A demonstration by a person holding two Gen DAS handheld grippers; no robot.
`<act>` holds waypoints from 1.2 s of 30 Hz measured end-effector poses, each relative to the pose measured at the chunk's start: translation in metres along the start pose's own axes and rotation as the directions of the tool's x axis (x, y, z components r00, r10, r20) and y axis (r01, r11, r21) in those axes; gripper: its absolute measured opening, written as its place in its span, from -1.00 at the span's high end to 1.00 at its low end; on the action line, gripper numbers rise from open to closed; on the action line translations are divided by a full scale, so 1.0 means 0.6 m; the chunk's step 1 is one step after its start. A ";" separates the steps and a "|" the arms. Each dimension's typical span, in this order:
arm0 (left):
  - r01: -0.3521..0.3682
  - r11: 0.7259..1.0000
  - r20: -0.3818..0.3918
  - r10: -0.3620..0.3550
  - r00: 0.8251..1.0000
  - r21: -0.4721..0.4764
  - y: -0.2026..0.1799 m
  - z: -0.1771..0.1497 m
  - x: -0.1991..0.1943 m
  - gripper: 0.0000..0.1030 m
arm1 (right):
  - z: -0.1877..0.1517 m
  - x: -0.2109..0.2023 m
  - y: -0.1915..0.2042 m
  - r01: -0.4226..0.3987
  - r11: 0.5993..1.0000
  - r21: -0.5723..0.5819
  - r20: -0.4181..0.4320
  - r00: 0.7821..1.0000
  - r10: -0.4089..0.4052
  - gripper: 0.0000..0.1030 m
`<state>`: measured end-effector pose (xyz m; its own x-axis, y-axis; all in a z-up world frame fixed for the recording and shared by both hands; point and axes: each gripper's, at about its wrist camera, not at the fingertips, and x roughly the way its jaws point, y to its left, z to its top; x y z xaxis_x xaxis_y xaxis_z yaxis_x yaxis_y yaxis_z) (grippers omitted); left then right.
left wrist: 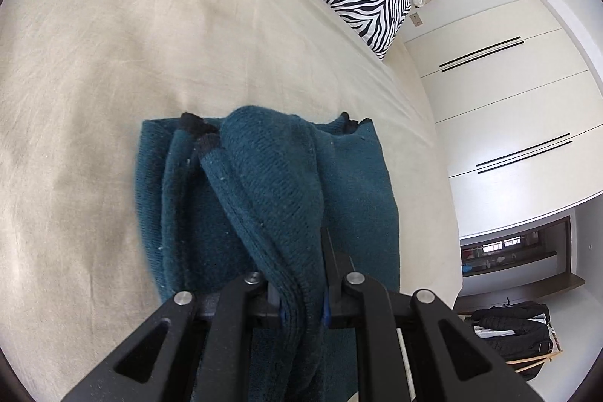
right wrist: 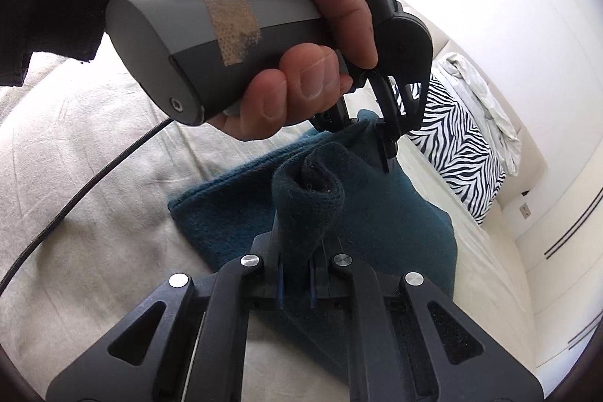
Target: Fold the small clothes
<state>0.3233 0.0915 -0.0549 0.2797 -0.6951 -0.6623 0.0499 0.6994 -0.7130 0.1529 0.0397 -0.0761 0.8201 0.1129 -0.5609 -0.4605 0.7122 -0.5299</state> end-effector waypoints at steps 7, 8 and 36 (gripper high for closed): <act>-0.021 1.000 -0.009 0.021 1.000 0.012 0.029 -0.005 -0.006 0.74 | 0.028 -0.016 0.017 -0.037 0.999 -0.026 -0.012 0.999 0.037 0.86; -0.028 1.000 -0.011 0.028 1.000 0.014 0.032 -0.007 -0.005 0.73 | 0.027 -0.015 0.016 -0.042 0.999 -0.029 -0.020 0.999 0.042 0.85; -0.366 0.891 0.216 0.314 0.924 0.268 -0.093 -0.151 -0.042 0.28 | -0.196 -0.101 -0.347 -0.320 0.458 0.829 0.095 0.888 0.449 0.66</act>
<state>0.2264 0.0551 -0.0192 0.4817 -0.3866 -0.7864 0.1987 0.9222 -0.3317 0.1589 -0.1969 -0.0068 0.5539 0.4858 -0.6762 -0.1919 0.8647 0.4641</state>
